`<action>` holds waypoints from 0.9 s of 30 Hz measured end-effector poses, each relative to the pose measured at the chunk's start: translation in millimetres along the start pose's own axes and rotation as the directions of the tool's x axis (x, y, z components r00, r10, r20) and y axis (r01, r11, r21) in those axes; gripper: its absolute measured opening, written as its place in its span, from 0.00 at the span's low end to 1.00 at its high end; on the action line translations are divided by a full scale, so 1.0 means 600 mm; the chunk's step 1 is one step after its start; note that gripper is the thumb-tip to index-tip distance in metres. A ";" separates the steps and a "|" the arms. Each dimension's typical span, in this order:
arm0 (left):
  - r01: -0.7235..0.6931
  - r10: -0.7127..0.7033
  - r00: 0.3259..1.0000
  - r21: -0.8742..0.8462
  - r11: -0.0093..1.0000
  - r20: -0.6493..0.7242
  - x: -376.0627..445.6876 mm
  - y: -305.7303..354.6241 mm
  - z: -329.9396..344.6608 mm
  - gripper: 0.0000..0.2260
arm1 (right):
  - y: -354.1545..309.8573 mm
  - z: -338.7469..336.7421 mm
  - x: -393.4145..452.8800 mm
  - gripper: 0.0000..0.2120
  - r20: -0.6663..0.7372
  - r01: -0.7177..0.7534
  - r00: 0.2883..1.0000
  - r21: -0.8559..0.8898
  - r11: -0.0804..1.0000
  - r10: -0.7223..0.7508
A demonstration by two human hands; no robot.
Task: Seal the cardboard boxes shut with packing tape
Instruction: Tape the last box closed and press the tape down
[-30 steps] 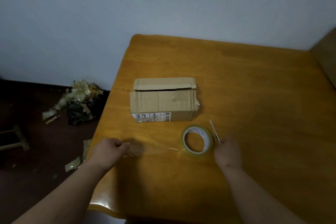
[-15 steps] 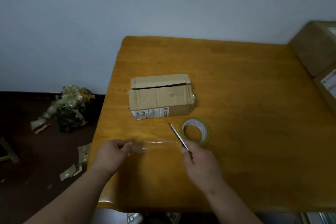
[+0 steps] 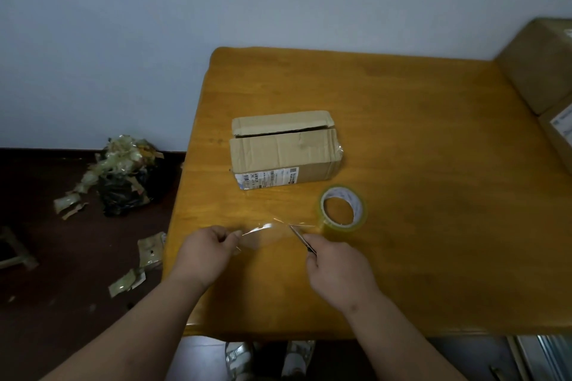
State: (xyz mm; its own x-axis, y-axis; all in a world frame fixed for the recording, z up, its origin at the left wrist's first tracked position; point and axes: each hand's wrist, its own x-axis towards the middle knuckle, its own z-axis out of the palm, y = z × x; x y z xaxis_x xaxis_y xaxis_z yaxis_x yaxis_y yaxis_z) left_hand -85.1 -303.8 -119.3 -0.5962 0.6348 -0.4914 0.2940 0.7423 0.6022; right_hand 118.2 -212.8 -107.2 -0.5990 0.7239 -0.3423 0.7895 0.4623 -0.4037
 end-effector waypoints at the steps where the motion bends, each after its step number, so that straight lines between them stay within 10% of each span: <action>1: -0.009 0.009 1.000 0.006 1.000 0.002 0.000 0.000 0.000 0.19 | -0.002 -0.001 0.002 0.19 -0.004 -0.005 1.000 -0.007 1.000 0.005; 18: -0.442 0.441 0.897 -0.014 0.897 -0.016 -0.018 0.040 0.043 0.22 | -0.017 -0.008 0.051 0.14 0.065 0.013 0.998 -0.104 0.994 -0.006; 27: -0.191 0.179 0.981 -0.194 0.962 -0.080 0.006 0.027 0.003 0.17 | 0.018 -0.020 0.069 0.14 0.219 -0.007 0.976 -0.042 0.999 0.016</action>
State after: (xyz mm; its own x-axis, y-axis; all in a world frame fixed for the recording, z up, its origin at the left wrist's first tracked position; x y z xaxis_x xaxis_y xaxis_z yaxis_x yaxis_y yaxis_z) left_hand -81.3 -289.0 -112.6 -0.5917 0.7381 -0.3242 0.2516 0.5512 0.7955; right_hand 103.3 -171.8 -115.6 -0.6012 0.6014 -0.5262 0.7985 0.4783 -0.3656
